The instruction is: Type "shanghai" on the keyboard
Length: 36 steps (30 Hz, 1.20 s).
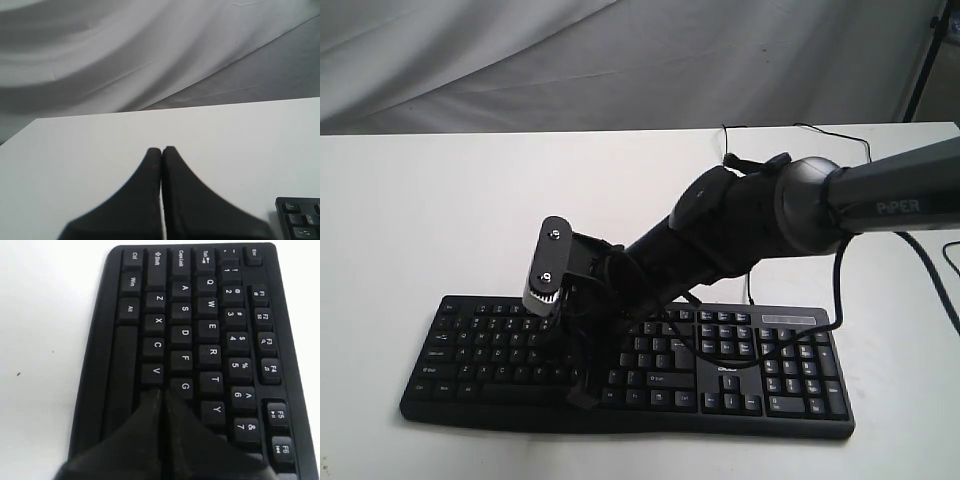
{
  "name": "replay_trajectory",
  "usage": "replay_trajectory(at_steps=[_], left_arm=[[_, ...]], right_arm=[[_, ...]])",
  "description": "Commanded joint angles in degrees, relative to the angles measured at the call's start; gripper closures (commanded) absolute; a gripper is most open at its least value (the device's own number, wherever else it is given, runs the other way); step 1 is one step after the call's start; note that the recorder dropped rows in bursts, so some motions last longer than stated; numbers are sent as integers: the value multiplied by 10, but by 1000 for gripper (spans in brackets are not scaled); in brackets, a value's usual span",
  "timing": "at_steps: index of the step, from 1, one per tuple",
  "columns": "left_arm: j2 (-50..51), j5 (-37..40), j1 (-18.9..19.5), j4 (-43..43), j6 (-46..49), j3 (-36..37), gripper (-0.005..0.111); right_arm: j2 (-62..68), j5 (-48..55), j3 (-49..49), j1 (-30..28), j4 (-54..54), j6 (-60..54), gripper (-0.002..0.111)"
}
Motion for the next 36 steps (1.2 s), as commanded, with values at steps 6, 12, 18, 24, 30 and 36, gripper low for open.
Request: replay_trajectory(at_steps=[6,12,18,24,30,36], left_arm=[[2,-2,-2,0,-2,3,106],[2,-2,-2,0,-2,3,106],[2,-2,-2,0,-2,3,106],[2,-2,-2,0,-2,3,106],[2,-2,-2,0,-2,3,106],[2,-2,-2,0,-2,3,106]], right_arm=[[-5,-70,3,28,8,7,108],[3,-73,-18,32,-10,43,108],[34,-49,-57,32,-48,80,108],[37,-52,-57,31,-52,75,108],[37,-52,-57,31,-50,73,108],[37,-52,-57,31,-44,68,108]])
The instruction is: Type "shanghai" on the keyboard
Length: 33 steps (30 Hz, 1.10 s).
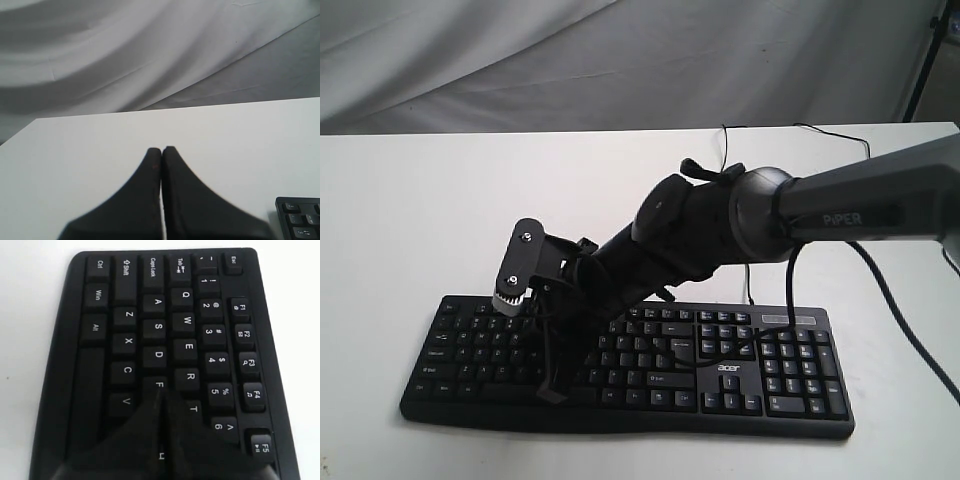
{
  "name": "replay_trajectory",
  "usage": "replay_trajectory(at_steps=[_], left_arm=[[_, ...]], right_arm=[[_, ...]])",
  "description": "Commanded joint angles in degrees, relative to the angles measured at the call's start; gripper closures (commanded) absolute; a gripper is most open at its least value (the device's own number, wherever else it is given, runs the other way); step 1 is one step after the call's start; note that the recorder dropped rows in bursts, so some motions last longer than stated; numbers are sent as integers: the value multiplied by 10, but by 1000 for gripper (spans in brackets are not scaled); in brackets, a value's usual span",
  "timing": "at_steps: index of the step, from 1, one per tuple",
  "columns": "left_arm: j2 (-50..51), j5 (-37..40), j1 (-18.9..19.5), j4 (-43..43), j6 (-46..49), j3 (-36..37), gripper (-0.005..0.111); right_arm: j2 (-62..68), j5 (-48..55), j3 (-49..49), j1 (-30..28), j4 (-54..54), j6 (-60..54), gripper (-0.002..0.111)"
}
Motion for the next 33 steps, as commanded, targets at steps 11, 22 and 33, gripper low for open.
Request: replay_trajectory(at_steps=[11,22,33], left_arm=[[2,-2,-2,0,-2,3,106],[2,-2,-2,0,-2,3,106],[2,-2,-2,0,-2,3,106]], right_arm=[[10,3,-5,0,28,-32,108],[10,6,-5,0,20,-32,108],[10,6,-5,0,14,-32,108]])
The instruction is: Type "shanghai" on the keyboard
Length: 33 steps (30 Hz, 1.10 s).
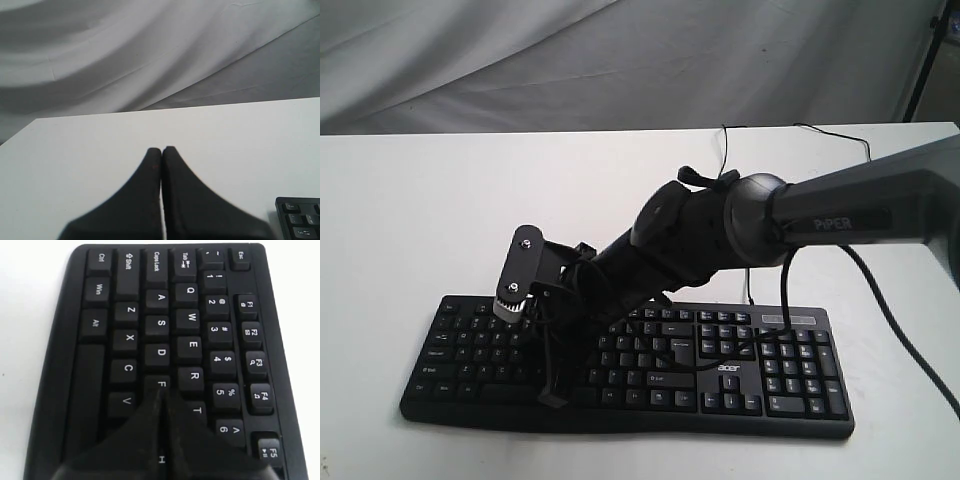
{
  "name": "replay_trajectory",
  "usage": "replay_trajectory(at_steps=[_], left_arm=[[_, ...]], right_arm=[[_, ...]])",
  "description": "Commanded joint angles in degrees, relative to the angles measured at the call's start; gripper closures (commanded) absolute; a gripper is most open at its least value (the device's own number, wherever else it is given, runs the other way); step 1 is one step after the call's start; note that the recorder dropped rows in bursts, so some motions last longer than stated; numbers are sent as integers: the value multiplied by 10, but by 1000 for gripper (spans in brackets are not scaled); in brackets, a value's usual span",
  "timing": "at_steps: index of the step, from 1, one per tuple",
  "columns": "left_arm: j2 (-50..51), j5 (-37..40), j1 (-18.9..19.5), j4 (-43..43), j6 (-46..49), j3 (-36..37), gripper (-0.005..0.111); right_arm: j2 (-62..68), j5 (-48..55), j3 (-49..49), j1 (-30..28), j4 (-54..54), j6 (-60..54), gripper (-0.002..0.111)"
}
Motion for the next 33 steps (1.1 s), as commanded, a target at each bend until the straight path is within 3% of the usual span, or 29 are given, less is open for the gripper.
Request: replay_trajectory(at_steps=[1,33], left_arm=[[2,-2,-2,0,-2,3,106],[2,-2,-2,0,-2,3,106]], right_arm=[[-1,5,-4,0,-3,-6,108],[-22,10,-4,-2,-45,11,108]])
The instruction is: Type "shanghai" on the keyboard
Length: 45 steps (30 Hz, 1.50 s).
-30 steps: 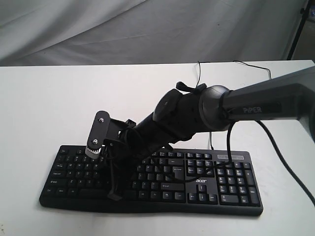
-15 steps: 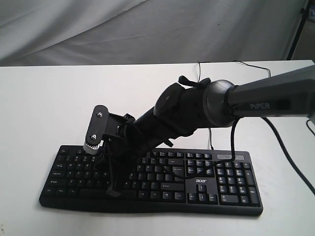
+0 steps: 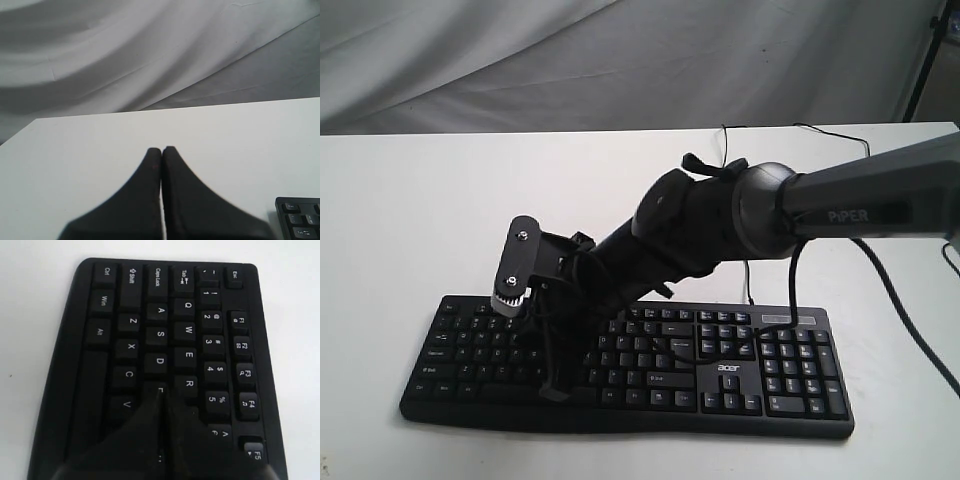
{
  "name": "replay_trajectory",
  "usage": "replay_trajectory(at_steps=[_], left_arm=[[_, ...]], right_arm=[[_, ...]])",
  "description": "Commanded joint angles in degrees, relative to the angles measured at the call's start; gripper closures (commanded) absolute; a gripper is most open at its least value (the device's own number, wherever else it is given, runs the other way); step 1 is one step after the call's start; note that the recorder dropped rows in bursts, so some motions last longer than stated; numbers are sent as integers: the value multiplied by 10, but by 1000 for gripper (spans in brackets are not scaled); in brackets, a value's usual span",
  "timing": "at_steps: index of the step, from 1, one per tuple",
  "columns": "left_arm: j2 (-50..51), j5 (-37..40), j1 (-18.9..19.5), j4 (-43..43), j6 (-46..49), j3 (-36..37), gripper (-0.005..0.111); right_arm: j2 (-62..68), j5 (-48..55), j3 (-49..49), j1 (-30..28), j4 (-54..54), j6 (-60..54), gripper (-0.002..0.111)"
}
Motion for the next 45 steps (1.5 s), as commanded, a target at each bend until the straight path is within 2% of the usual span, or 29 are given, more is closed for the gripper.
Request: replay_trajectory(at_steps=[1,11,45], left_arm=[[2,-2,-2,0,-2,3,106],[2,-2,-2,0,-2,3,106],[2,-2,-2,0,-2,3,106]], right_arm=[[-5,7,-3,-2,-35,20,108],[-5,18,-3,-12,-73,36,108],[-4,25,-3,-12,-75,36,108]])
